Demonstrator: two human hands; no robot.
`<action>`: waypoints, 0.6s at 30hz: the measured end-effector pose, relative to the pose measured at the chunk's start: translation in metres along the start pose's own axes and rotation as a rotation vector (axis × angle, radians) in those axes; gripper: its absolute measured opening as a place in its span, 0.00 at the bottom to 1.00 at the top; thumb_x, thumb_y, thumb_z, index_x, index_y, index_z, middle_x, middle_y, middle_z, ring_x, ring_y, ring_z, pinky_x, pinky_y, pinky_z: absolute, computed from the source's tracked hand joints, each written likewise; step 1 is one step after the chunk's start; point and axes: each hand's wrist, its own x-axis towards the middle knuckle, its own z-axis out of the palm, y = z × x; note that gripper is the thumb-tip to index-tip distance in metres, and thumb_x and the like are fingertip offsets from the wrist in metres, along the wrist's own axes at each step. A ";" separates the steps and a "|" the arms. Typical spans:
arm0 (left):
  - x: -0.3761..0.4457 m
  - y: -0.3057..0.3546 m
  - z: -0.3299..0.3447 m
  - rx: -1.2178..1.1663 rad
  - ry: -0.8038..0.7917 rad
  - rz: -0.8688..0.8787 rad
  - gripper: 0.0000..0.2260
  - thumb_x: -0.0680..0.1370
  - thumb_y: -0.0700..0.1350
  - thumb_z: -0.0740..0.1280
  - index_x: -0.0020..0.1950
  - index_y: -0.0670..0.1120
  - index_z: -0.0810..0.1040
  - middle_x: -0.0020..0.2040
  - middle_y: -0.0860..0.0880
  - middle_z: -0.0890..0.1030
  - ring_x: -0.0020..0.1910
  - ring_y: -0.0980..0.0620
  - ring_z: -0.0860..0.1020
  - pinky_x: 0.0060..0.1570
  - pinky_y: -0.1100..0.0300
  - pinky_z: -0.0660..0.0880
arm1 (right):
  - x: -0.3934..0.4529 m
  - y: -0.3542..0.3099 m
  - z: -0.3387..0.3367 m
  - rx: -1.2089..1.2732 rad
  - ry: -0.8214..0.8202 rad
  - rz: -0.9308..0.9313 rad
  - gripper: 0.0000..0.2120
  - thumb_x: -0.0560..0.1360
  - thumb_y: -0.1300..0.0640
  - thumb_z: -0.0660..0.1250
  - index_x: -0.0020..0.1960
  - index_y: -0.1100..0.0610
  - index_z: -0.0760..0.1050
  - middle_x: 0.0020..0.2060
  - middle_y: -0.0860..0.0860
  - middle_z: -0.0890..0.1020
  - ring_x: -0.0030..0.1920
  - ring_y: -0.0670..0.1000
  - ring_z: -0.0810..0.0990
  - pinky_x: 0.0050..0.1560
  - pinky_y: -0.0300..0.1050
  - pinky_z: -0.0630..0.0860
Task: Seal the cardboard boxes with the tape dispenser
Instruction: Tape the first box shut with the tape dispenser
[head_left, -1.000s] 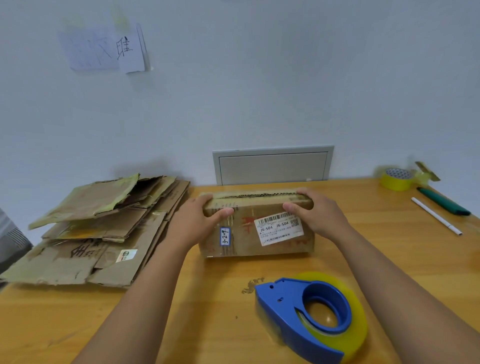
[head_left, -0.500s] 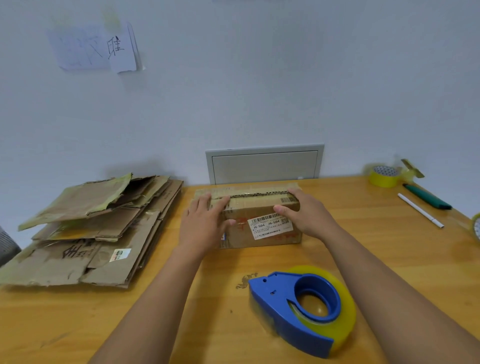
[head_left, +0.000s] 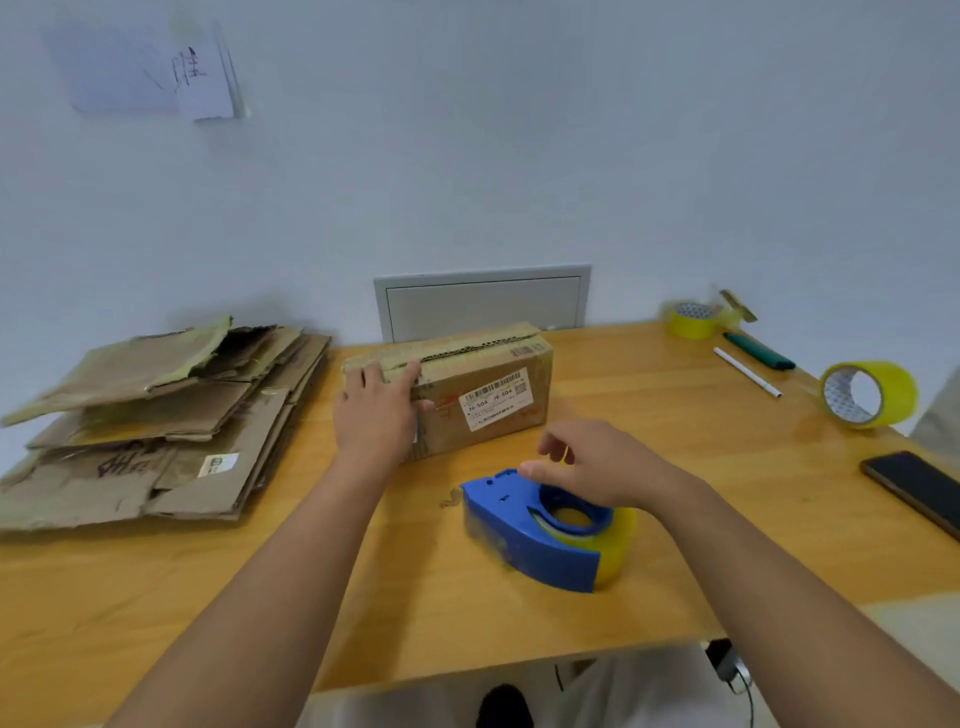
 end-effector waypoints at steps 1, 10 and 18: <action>-0.005 0.001 -0.002 -0.004 0.003 0.001 0.25 0.81 0.60 0.59 0.77 0.59 0.60 0.73 0.40 0.67 0.72 0.39 0.63 0.64 0.46 0.69 | -0.007 -0.002 0.004 0.008 -0.046 0.009 0.22 0.73 0.30 0.65 0.55 0.46 0.74 0.48 0.42 0.78 0.48 0.44 0.77 0.49 0.46 0.77; -0.051 0.001 -0.021 -0.006 0.009 -0.022 0.24 0.81 0.60 0.60 0.76 0.55 0.62 0.71 0.40 0.68 0.71 0.39 0.63 0.62 0.48 0.69 | -0.047 -0.011 0.038 -0.146 -0.165 0.038 0.41 0.71 0.35 0.70 0.76 0.45 0.54 0.53 0.50 0.79 0.48 0.51 0.77 0.38 0.41 0.70; -0.066 -0.012 -0.022 -0.075 0.015 -0.031 0.30 0.79 0.61 0.62 0.77 0.48 0.61 0.72 0.46 0.70 0.72 0.43 0.63 0.63 0.49 0.71 | -0.060 -0.013 0.040 -0.277 -0.047 -0.033 0.18 0.75 0.37 0.66 0.47 0.52 0.72 0.38 0.47 0.76 0.37 0.46 0.72 0.32 0.40 0.60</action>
